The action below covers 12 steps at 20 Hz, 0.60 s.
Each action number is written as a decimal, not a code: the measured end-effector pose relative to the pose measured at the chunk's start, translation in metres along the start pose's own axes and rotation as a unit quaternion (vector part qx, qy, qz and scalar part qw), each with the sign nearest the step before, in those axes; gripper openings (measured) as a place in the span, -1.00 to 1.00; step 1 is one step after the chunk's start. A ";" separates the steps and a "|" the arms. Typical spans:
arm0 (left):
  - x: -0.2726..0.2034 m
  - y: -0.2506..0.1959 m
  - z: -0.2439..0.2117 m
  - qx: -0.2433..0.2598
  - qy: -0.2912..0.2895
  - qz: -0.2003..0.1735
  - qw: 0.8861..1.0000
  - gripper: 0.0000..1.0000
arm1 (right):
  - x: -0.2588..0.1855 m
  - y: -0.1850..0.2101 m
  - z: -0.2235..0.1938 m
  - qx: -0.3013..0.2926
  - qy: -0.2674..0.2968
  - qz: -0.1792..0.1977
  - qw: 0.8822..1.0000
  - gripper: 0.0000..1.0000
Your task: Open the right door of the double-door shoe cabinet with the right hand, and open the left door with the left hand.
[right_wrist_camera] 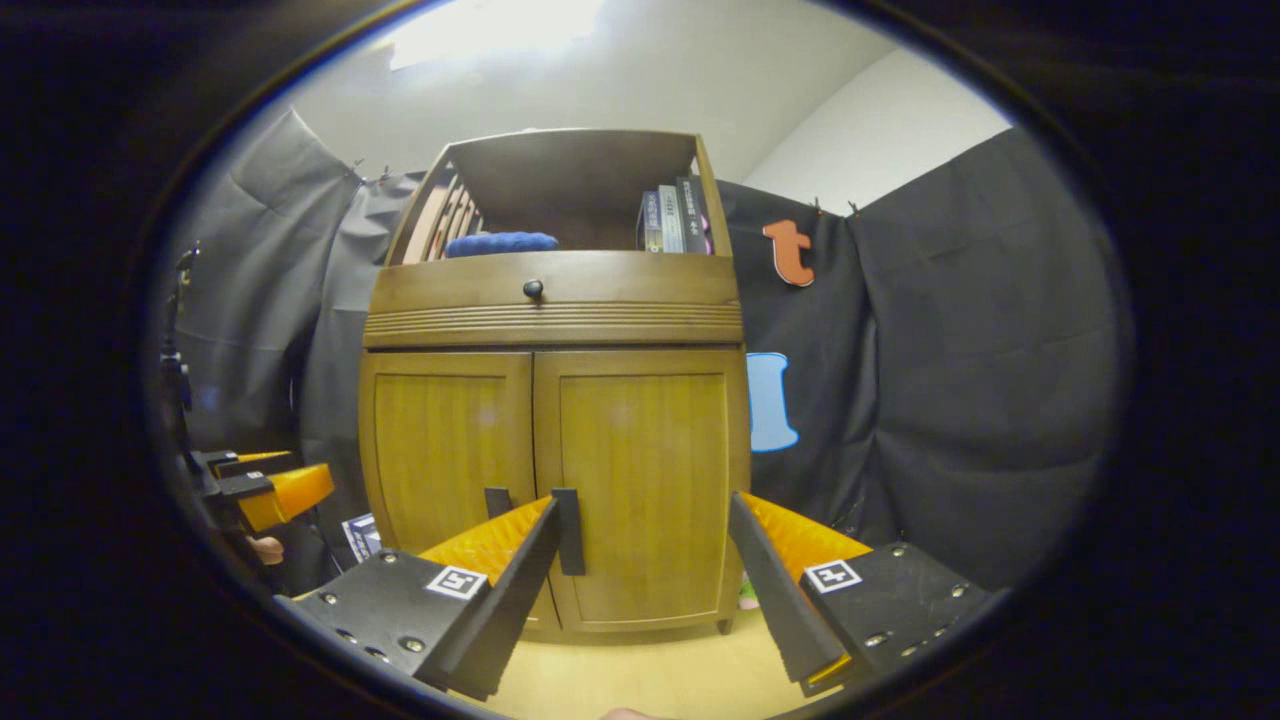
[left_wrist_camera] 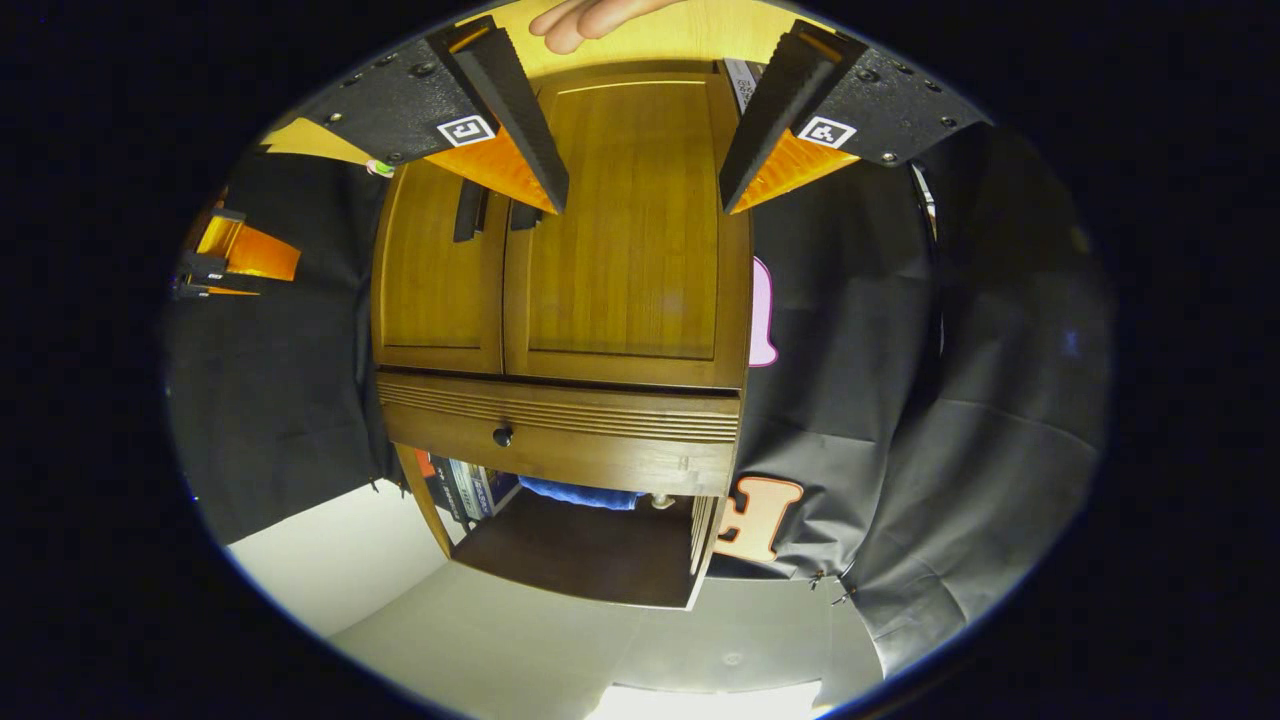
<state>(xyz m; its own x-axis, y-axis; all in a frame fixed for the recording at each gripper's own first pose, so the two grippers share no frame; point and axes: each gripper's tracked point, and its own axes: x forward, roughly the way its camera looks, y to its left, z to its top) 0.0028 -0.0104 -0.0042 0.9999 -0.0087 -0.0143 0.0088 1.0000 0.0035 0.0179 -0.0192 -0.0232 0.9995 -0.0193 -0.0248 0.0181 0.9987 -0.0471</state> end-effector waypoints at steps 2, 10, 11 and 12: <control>0.000 0.002 0.000 0.002 -0.001 0.003 1.000 0.88 | 0.014 0.005 -0.004 -0.012 0.001 0.002 1.000 0.99; 0.003 0.013 -0.003 0.004 0.009 0.004 1.000 0.77 | 0.099 0.041 -0.053 -0.012 0.058 0.022 0.998 0.99; 0.004 0.015 -0.005 0.004 0.013 0.007 1.000 0.77 | 0.112 0.042 -0.060 -0.016 0.062 0.011 0.998 0.99; 0.005 0.015 -0.009 0.005 0.017 0.009 1.000 0.77 | 0.121 0.051 -0.066 -0.005 0.068 0.016 0.998 0.99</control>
<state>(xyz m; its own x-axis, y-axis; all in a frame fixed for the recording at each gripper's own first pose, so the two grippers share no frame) 0.0081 0.0050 -0.0129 0.9988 0.0087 -0.0491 -0.0080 0.9999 0.0139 0.1377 0.0260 -0.0949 0.9869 0.0054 -0.1615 -0.0143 0.9985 -0.0538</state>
